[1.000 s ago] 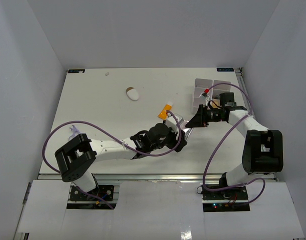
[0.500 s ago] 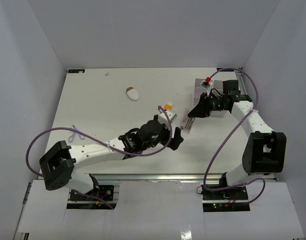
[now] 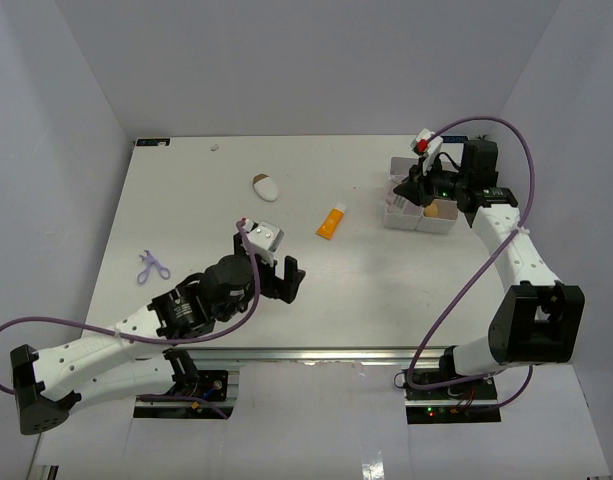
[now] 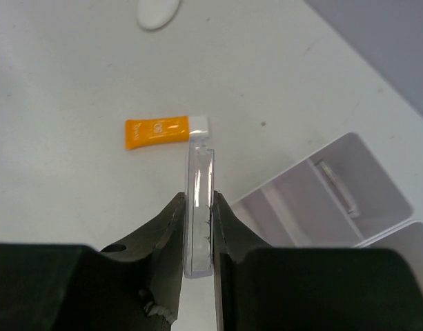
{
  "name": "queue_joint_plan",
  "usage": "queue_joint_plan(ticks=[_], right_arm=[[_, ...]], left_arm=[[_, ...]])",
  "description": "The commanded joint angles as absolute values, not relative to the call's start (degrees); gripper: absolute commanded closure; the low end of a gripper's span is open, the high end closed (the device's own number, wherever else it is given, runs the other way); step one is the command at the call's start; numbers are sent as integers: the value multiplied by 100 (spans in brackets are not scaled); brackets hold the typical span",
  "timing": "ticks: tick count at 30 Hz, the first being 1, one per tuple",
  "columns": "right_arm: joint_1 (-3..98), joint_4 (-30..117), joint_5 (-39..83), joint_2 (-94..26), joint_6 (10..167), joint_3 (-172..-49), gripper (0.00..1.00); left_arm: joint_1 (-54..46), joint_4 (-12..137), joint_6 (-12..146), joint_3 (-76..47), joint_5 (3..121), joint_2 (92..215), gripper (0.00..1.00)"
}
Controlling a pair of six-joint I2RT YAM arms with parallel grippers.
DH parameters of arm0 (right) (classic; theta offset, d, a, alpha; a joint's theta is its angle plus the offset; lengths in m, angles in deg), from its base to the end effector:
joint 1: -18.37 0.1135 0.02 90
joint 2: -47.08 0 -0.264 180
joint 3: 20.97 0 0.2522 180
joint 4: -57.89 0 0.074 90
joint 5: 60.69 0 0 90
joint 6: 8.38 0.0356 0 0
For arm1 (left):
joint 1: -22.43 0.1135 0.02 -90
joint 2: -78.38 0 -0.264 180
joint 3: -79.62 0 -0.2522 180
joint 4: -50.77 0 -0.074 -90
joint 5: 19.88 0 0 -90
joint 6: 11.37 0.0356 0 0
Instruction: Organize the makeup
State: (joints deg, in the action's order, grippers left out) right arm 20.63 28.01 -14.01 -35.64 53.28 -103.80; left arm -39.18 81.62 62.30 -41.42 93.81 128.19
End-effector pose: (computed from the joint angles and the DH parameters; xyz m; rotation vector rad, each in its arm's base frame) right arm 0.3242 0.0372 0.3263 -0.9343 1.7373 0.4921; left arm 0.1066 -0.1671 0.3159 0.4896 1.8872 -0.5087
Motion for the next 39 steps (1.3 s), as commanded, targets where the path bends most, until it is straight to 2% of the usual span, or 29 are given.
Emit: queue_joint_plan(ticks=[1, 14, 25, 39], right_arm=[[2039, 4754, -1048, -3234, 5271, -10069, 88], [1981, 6273, -529, -3896, 5381, -10165, 87], [1542, 5833, -1223, -4399, 4678, -10566, 85], [1424, 4929, -1437, -4798, 3138, -11038, 84]], left_arm=[[-3888, 8681, 6157, -4439, 9837, 12324, 2], [-3883, 8694, 6080, -4486, 9850, 12565, 2], [-3883, 8694, 6088, -4496, 9843, 12623, 2], [-3883, 8688, 6088, -4504, 9845, 12683, 2]])
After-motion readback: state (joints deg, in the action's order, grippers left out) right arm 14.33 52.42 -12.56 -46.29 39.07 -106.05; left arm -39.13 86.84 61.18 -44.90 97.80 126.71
